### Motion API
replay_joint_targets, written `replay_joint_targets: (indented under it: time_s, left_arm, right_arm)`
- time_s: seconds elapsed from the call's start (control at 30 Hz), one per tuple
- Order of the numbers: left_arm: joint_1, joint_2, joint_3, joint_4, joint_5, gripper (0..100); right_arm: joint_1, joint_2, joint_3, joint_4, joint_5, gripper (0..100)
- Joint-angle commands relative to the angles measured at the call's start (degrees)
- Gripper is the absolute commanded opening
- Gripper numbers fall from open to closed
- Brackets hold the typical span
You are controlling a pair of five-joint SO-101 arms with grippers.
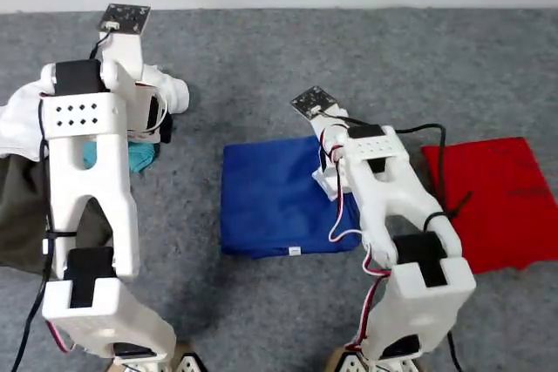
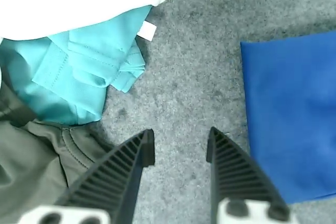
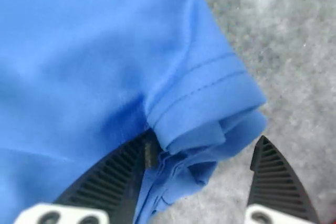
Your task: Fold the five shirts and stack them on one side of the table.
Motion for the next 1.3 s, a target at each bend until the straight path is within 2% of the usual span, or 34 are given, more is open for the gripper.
replay_joint_targets:
  time_s: [0.0,0.23,0.27,0.37,0.8,0.87,1.03,1.13,1.27]
  left_arm:
    - [0.4,-2.7,-0.1,0.7,-0.6,17]
    - [0.4,-2.7,-0.1,0.7,-0.6,17]
    - [0.4,-2.7,-0.1,0.7,-0.6,17]
    - [0.4,-2.7,-0.1,0.7,-0.6,17]
    - [0.4,-2.7,-0.1,0.7,-0.6,17]
    - [0.4,-2.7,-0.1,0.7,-0.6,17]
    - [0.4,-2.7,-0.1,0.7,-0.6,17]
    - [0.4,-2.7,0.0,0.7,-0.6,17]
    - [0.4,-2.7,1.0,0.7,-0.6,17]
  right_arm:
    - [-0.4,2.2,-2.1,-0.1,-0.3,27.7]
    - [0.0,4.0,-2.1,-0.1,-0.2,1.5]
    - [0.0,4.2,-2.1,-0.1,-0.2,0.5]
    - [0.0,4.2,-2.1,-0.1,-0.2,3.2]
    - [2.5,-3.1,-3.9,2.4,-0.2,1.3]
    - [2.5,-3.1,-3.9,5.5,-0.2,4.3]
    - [3.0,-3.7,-5.0,13.6,-2.6,21.3]
    - [5.5,-3.3,-7.9,18.3,-4.3,21.1]
    - [10.2,-3.2,-10.1,19.4,-4.1,21.1]
